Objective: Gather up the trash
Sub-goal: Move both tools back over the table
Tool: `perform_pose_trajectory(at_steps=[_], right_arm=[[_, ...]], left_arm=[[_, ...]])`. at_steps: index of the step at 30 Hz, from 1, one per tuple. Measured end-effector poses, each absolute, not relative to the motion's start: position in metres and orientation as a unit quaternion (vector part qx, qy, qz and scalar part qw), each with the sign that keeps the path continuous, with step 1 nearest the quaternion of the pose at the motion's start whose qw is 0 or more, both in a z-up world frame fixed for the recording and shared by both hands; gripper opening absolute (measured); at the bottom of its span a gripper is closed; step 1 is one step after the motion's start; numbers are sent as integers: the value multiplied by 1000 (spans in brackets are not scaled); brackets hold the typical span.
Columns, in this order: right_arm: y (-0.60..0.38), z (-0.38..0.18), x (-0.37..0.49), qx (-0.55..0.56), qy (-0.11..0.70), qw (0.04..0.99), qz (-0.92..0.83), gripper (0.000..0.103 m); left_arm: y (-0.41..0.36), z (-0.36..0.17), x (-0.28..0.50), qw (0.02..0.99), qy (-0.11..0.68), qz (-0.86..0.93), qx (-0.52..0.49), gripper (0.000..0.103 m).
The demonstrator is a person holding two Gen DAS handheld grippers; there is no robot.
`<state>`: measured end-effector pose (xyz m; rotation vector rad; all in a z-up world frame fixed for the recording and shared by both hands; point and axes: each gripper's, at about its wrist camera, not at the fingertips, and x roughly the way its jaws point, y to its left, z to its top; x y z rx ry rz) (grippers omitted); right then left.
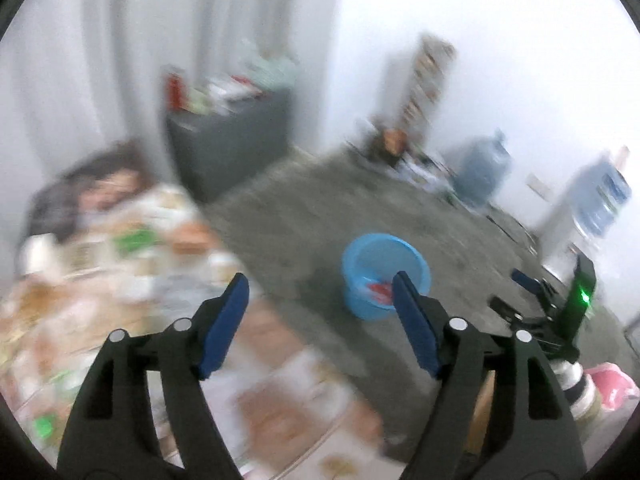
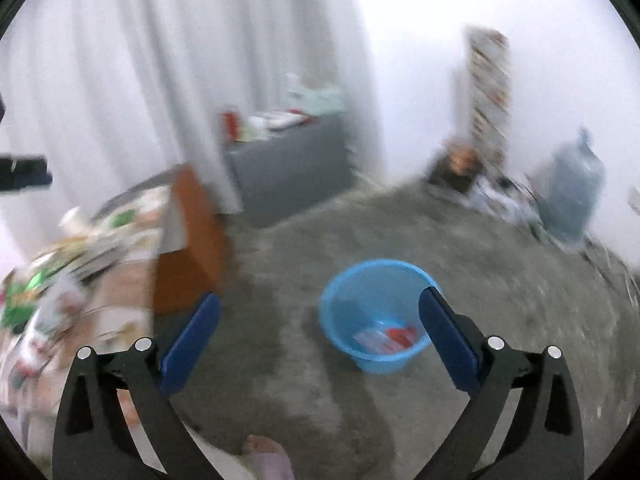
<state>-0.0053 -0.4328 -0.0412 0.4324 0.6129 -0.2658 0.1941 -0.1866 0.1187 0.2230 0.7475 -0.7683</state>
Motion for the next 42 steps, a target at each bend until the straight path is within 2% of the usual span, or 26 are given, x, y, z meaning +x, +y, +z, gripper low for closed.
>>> perform_pose_trajectory(at_steps=[5,8,11,16,24,29,33,42], right_arm=[[-360,-4,0,186,271,944,-23,97],[-319,16,3,186,260,946,48,97],[-275,36,14,182,267,938,126,97],[-223,49,39,175,316,910,201,97],[-176,35,66,184,378,877,230,97],[-161,20,90,194,410,860,232,97],[-157,9,110,221,430,842,239,97],[-145,23,155,245,427,825,278,97]], left_arm=[[-36,164,147,911,302,-277,52,78],[34,156,118,918,304,-256,11,80],[71,123,89,907,329,-262,12,83],[97,55,65,899,344,-266,54,83],[113,-31,116,871,405,-278,1,83],[111,-49,143,847,427,-316,-15,83],[100,-59,147,832,433,-348,13,84],[91,-72,144,840,422,-334,64,84]])
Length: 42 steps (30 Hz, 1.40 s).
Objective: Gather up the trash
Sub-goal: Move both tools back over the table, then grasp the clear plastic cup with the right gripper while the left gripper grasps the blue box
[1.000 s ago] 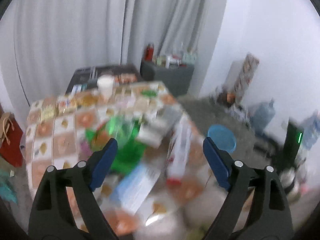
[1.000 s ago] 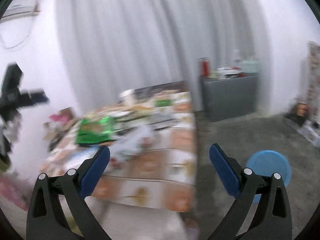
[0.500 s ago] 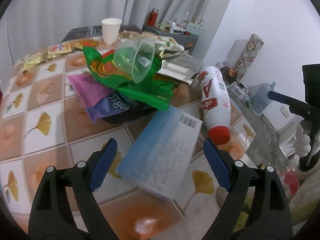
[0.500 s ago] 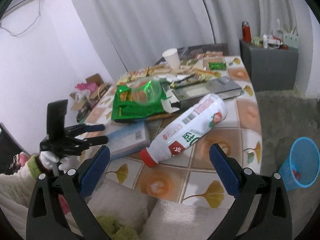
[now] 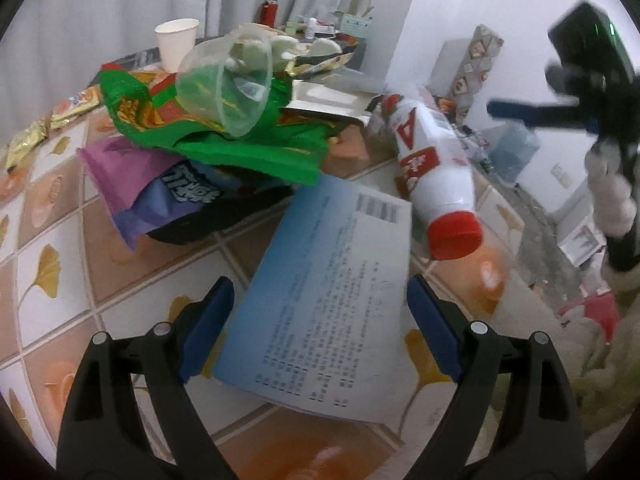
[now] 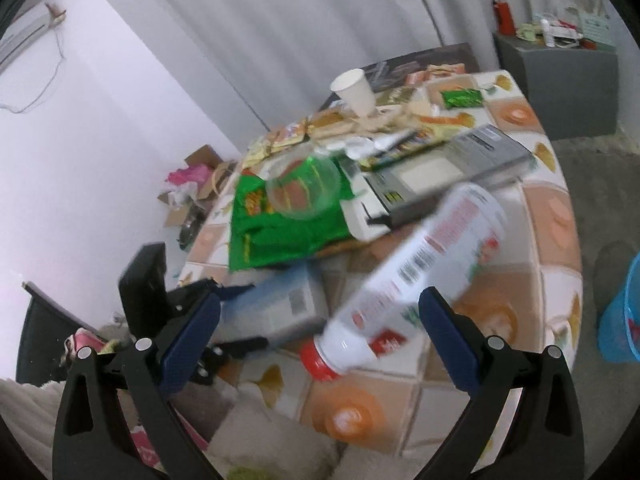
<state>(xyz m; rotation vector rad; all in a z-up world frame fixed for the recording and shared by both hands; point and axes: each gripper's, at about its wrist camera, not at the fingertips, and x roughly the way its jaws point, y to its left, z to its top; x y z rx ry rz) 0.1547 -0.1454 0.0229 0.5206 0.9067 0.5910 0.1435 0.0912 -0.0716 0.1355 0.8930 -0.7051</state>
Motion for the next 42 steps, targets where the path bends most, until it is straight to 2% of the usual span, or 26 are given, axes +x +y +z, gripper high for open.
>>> perform_pose_trajectory(at_steps=[7,12,19,26,28,30,36,42], right_arm=[[-131,37,192,297,431,788,324,92],[-108,36,218,351,441,752,341,81],[-65,19,263,364,471,739,316,64],[-38,-17,301,379,510,721,278,39],[-34,-21,302,378,514,718,277,29],[-32,-25,302,381,518,713,280,14],[-37,-16,292,374,509,721,285,7],[-46,-8,283,377,499,722,296,6]], left_arm=[[88,-69,130,858,393,-315,99,82],[84,-68,122,868,379,-302,114,80],[81,-67,109,879,368,-282,114,75],[80,-69,100,891,355,-264,102,75],[78,-69,98,895,347,-259,106,75],[77,-69,97,897,343,-256,108,74],[80,-68,95,900,344,-250,91,73],[85,-63,86,906,339,-240,80,72]])
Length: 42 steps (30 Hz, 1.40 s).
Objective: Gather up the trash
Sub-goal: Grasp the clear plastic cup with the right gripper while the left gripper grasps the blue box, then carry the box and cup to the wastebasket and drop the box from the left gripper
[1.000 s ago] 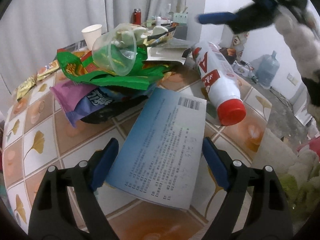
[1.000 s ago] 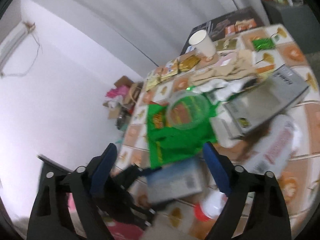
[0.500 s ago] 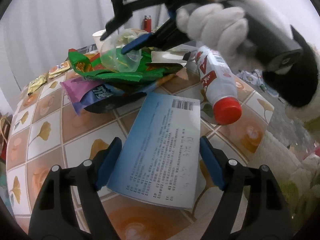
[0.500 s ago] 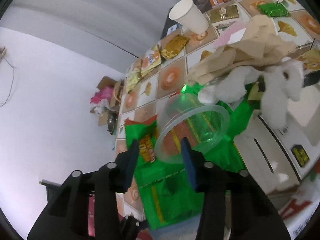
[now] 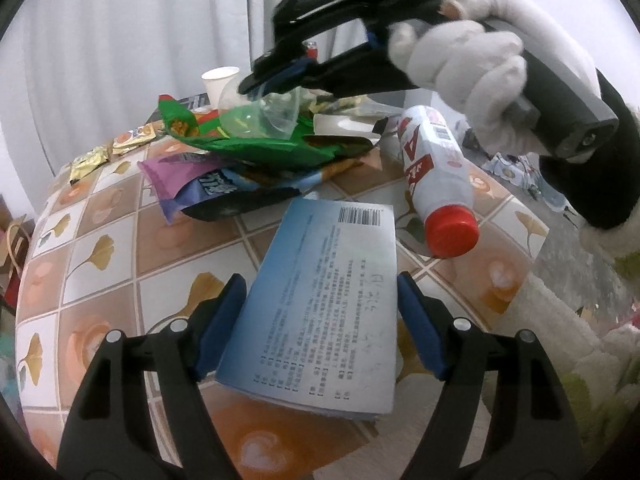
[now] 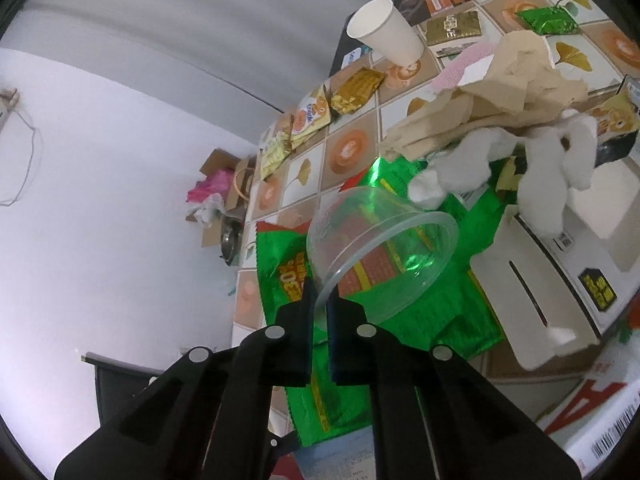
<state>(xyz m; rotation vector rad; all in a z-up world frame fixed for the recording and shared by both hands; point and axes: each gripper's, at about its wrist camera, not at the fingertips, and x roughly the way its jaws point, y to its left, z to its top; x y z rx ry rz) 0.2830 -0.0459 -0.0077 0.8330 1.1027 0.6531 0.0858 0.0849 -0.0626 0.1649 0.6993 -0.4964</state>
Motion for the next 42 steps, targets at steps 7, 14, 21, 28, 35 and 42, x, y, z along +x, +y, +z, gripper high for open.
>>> perform_pose_trajectory(at_steps=[7,14,21,28,35,42], right_arm=[[-55,3,269,387,485,717,318,6],[-64,24,245,401,464,705,356,6],[-93,59,211,399,422,723,376,6],[-164,87,164,405,366,761,351,6],[-259,86,108,434,315,799,274,6],[-363,47,46,488,285,808,163,6]], left_arm=[[91,-54,73,911,335,-231,63,70],[99,-36,55,919,325,-220,42,70],[102,-7,38,929,299,-215,29,70],[84,26,31,936,261,-234,17,70],[31,57,36,931,226,-286,27,70],[-51,76,68,902,240,-358,35,70]])
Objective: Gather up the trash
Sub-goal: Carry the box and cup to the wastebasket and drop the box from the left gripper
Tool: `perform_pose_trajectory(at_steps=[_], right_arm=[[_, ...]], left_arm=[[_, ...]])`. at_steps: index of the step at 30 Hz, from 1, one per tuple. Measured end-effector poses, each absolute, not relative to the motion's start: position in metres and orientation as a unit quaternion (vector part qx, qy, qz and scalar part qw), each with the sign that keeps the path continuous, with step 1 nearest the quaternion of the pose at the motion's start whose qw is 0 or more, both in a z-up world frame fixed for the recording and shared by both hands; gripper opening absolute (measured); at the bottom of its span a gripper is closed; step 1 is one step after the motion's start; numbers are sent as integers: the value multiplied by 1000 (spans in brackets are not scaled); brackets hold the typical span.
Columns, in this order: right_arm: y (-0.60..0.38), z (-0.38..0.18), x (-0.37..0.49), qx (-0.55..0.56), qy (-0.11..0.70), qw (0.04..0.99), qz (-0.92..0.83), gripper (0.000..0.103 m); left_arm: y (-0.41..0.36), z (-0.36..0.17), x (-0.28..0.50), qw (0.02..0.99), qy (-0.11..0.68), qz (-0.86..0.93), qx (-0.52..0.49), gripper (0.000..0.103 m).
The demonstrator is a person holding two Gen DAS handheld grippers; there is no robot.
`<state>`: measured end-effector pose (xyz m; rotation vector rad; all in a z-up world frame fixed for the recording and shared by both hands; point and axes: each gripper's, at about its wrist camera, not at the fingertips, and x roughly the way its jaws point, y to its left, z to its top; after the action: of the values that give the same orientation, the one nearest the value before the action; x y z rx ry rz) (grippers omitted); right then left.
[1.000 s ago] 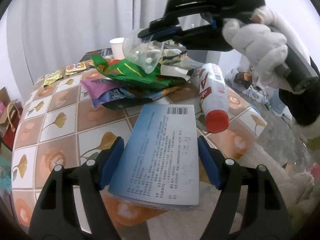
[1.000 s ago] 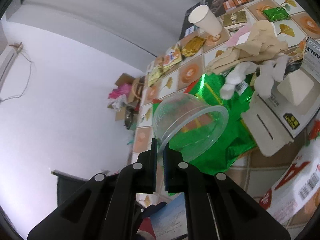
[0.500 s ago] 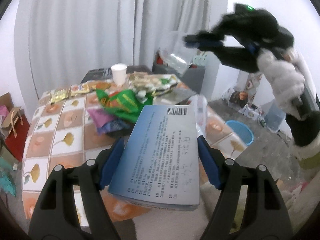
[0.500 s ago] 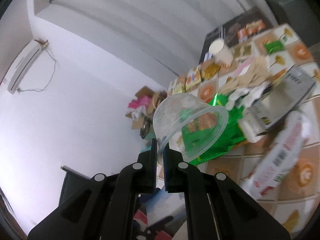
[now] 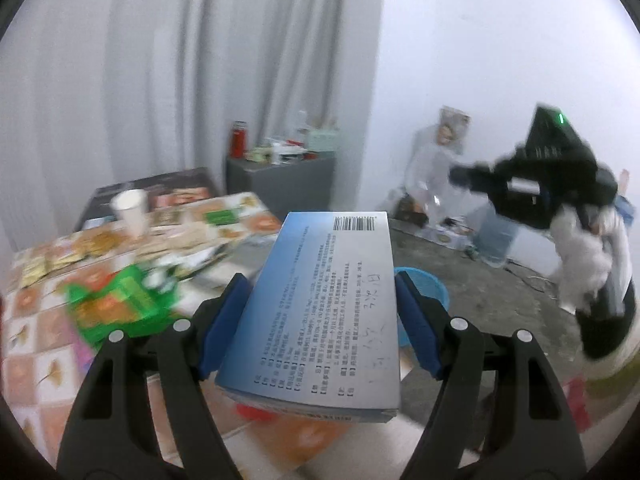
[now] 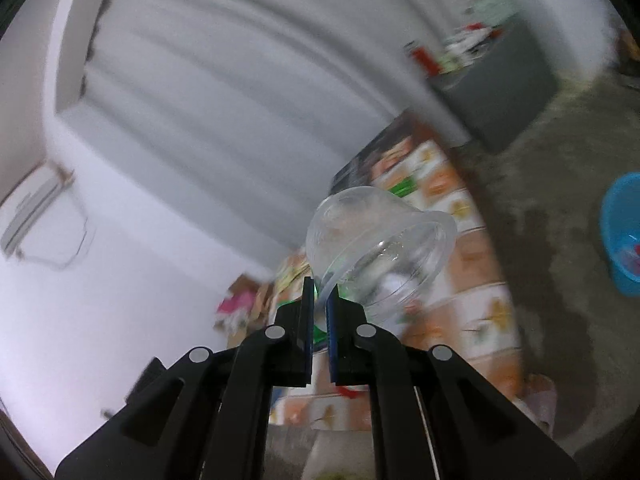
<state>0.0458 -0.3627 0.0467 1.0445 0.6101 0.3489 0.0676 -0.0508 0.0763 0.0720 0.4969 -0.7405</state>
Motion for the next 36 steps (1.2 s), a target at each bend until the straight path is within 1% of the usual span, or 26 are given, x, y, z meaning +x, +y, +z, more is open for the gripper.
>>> perform_pose_trajectory(at_steps=[4,8,11,15,19,23,25,26,27,28,29,30,32,36], right_arm=[[-416,12,17,525,281,797,99,6],[-463,-38,-4,569,281,772,38,6],[-483,-74,-10,596,283,751,6,6],[-510,-127,-12,629,288,721,-31,6],[-537,-175,-1,650,298,696,-62,6],[-567,-218,25,657,312,681,-89,6],[-580,-236,43,651,324,679,-101,6],[-585,-244,52,649,329,677,-106,7],[-591,-256,63,647,340,673,-112,11],[-596,-272,73,647,353,666,-117,17],[-601,-286,80,651,361,657,-122,38],[-604,-303,85,654,374,644,-131,50],[-605,-328,86,659,394,623,-149,50],[-591,-343,67,671,388,613,-153,50]], left_arm=[[-115,81,94,876,265,-402,26,70],[-200,77,128,842,317,-436,21,70],[-276,67,141,825,333,-454,56,70],[-361,34,159,801,372,-460,94,70],[-430,-8,182,783,405,-456,122,70],[-486,-36,209,779,423,-446,126,71],[-515,-50,228,783,429,-437,113,74],[-524,-55,233,784,432,-433,108,83],[-537,-65,241,785,437,-426,102,85],[-546,-73,247,787,444,-417,98,85],[-550,-79,253,790,451,-406,92,85],[-550,-85,255,791,458,-397,85,85],[-550,-93,255,786,473,-392,68,85],[-529,-94,247,781,476,-401,53,85]])
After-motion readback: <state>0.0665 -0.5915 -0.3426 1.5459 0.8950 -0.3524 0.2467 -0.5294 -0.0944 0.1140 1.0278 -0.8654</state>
